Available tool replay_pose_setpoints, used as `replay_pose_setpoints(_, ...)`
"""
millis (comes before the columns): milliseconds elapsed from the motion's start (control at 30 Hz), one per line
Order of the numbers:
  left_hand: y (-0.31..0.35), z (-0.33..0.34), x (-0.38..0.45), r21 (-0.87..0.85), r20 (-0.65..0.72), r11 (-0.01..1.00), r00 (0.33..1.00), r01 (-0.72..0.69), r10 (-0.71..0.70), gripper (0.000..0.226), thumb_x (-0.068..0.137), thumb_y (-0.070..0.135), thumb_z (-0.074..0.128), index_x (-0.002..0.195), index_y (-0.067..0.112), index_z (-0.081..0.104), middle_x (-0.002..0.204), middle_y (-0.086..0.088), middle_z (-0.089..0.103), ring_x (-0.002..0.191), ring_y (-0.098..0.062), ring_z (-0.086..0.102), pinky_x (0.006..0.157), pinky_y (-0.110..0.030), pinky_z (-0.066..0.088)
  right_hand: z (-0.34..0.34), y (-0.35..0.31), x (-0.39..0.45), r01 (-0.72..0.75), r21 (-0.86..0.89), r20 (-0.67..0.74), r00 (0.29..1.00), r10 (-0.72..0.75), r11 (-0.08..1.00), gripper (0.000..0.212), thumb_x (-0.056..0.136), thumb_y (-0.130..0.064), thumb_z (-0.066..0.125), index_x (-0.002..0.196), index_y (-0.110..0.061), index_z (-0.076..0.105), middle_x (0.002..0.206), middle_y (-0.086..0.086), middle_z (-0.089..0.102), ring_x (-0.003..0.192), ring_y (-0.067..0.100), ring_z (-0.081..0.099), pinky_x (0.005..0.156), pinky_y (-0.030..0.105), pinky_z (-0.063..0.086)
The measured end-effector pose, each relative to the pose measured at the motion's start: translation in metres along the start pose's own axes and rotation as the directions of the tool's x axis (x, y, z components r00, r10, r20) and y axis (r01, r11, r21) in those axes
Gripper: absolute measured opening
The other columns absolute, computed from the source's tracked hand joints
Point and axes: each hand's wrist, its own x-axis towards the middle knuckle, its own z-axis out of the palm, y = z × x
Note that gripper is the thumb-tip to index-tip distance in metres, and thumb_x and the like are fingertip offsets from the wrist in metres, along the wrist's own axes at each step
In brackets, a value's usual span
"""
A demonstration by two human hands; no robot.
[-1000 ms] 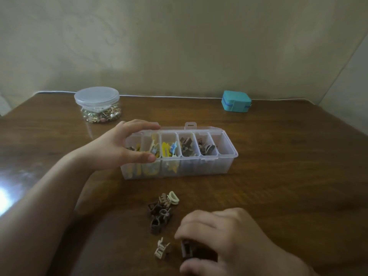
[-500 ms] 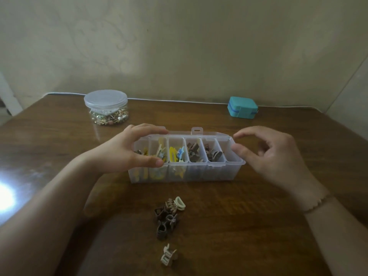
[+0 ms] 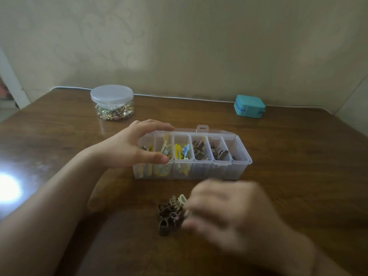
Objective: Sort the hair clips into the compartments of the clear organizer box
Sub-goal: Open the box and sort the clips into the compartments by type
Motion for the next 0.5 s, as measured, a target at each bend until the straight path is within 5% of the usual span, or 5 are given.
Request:
replay_pose_setpoints(100,0.0,0.0,0.0,0.001,0.008,1.0,1.0,0.004,-0.004,0.081,0.055,0.073,0.073,0.132,0.058,0.05,0.133,0.041,0.046,0.134,0.006,0.033,0.108,-0.028,0.031,-0.04,0.035,0.01,-0.192,-0.003,-0.206,0.96,0.188,0.981,0.018,0.09,-0.036,0.062,0.094,-0.019,0.069,0.09,-0.01,0.066,0.075,-0.008,0.056,0.063,0.009,0.044)
replay_pose_setpoints(267,0.002,-0.001,0.0,-0.007,0.016,1.0,1.0,0.014,-0.014,0.079,0.057,0.071,0.074,0.131,0.06,0.049,0.133,0.041,0.046,0.135,0.004,0.034,0.111,-0.034,0.033,-0.05,0.091,0.002,-0.407,-0.147,-0.261,0.895,0.361,0.902,0.031,0.088,-0.05,0.06,0.102,-0.024,0.07,0.094,-0.009,0.07,0.058,0.0,0.054,0.05,0.011,0.037)
replay_pose_setpoints(400,0.002,-0.001,0.0,-0.002,0.02,1.0,1.0,0.016,-0.016,0.079,0.059,0.071,0.075,0.132,0.059,0.049,0.138,0.036,0.045,0.138,0.001,0.033,0.115,-0.04,0.033,-0.048,0.07,0.005,-0.26,-0.069,-0.355,0.909,0.22,0.963,0.027,0.089,-0.039,0.061,0.1,-0.016,0.069,0.091,-0.013,0.066,0.059,0.001,0.057,0.048,0.014,0.041)
replay_pose_setpoints(500,0.002,-0.001,0.001,0.004,0.017,1.0,1.0,0.013,-0.013,0.081,0.058,0.072,0.074,0.133,0.057,0.05,0.14,0.034,0.046,0.139,-0.001,0.033,0.117,-0.042,0.032,-0.025,0.039,0.015,-0.042,0.012,-0.03,0.999,0.042,0.999,0.027,0.087,-0.034,0.066,0.111,-0.021,0.067,0.106,-0.016,0.067,0.075,-0.013,0.06,0.069,0.009,0.049)
